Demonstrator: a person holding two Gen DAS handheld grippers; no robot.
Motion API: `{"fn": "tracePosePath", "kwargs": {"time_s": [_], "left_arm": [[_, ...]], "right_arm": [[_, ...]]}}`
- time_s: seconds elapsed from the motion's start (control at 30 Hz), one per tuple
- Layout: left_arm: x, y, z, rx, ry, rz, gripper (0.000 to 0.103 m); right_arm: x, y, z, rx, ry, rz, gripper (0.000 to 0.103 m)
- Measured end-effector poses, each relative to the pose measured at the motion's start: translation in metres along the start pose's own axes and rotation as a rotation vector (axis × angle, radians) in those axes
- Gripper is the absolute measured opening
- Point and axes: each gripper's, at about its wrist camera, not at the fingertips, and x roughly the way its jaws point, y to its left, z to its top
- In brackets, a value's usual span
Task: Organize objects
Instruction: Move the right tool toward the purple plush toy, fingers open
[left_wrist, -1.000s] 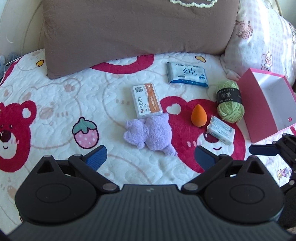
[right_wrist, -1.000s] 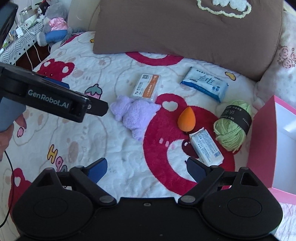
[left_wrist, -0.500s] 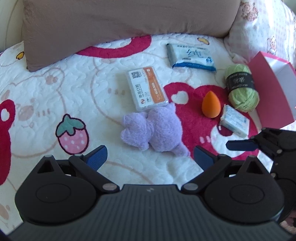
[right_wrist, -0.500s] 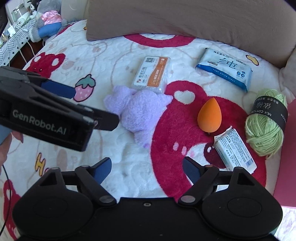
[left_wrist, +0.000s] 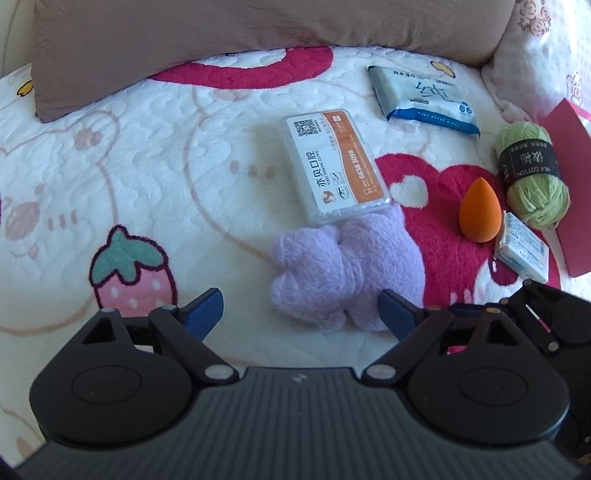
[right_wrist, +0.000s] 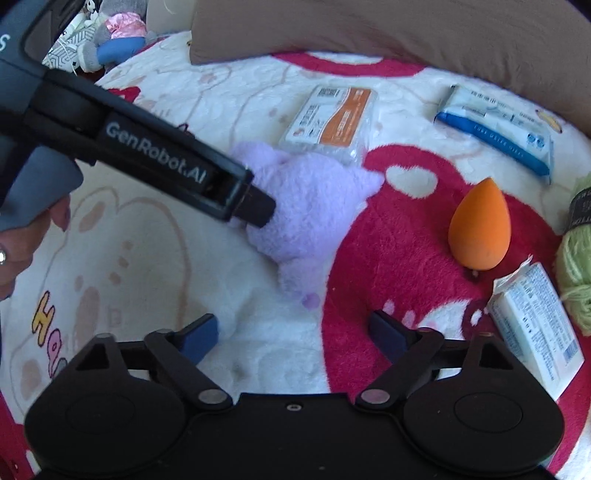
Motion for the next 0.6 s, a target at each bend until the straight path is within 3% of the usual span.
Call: {"fn": "tracePosePath", "kwargs": {"time_s": [0.17,0.3,0.4,0.53,0.6], "left_arm": [[-0.003,0.002,-0.003,0.009,-0.079,-0.020,0.091],[-0.001,0.007,-0.003,-0.017,-0.086,-0.045,0.091],[-0.003,0.011,-0.003,-0.019,-0.101,-0.061,0.091],[-0.008,0.016,-0.003,-0.014,-0.145,-0.064,0.091],[-0.011,0.016,-0.002,0.010,-0.169,-0.046,0.091]], "right_arm": [[0.002,0.016,-0.012,-0.088,0.026,-0.063,0.103],[-0.004,0.008,-0.013,-0.041,-0.008,-0.032,0.103],[-0.012,0.001,-0.009,0.023,-0.075,-0.027,0.100],[-0.023,0.001,-0.003,0.002,-0.238,-0.069,0.098],[-0.024,-0.001,0.002,0.003,-0.287,-0.047,0.098]]}}
